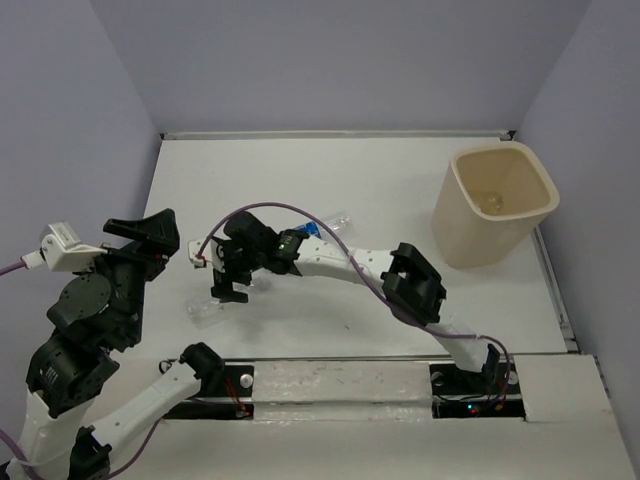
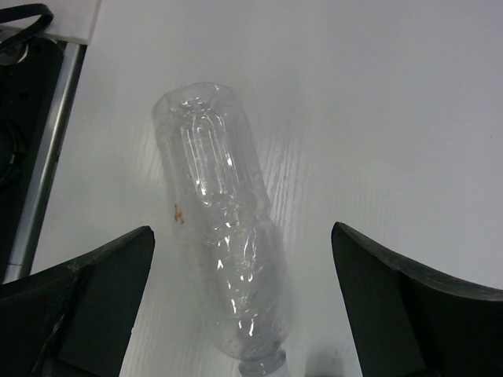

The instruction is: Put the plastic bottles in the bin

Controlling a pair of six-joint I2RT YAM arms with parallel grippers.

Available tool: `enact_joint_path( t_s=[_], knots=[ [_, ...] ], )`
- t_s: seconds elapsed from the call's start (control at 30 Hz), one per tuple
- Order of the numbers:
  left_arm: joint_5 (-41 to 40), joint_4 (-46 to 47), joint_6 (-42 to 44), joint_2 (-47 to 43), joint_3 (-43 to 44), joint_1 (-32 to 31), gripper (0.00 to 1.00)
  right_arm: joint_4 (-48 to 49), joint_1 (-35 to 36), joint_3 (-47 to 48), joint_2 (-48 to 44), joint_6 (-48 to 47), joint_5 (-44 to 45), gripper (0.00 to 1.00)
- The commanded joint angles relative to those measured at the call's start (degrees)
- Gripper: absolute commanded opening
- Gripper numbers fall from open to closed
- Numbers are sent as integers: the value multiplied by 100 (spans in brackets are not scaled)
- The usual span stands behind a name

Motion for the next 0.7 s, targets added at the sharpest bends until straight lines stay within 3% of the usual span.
enact_joint_path(
  t_s=[0.0, 0.33, 0.4, 0.47, 0.53, 0.57, 0.6, 0.67],
  knots=[
    [-306, 117, 425, -120, -10, 26, 99, -641, 156, 1140, 660, -436, 27, 100],
    [-351, 169, 681, -208, -80, 17, 99, -1056, 209, 1882, 1480, -200, -386, 99],
    [-342, 204, 699, -217, -133, 17, 99, -1038, 209, 1864, 1559, -191, -316, 95],
    [-324, 231, 708, -226, -168, 17, 99, -706, 271, 1785, 1568, -68, -167, 86],
    [-307, 248, 708, -226, -194, 17, 99, 63, 323, 1400, 1376, 168, 114, 60],
    [-307, 266, 716, -226, -177, 17, 99, 382, 323, 1050, 1270, 239, 262, 40],
    [-315, 266, 742, -226, -159, 17, 99, 899, 323, 899, 1052, 336, 316, 33],
    [-324, 266, 778, -226, -89, 17, 99, 1271, 323, 740, 866, 635, 387, 30]
  ],
)
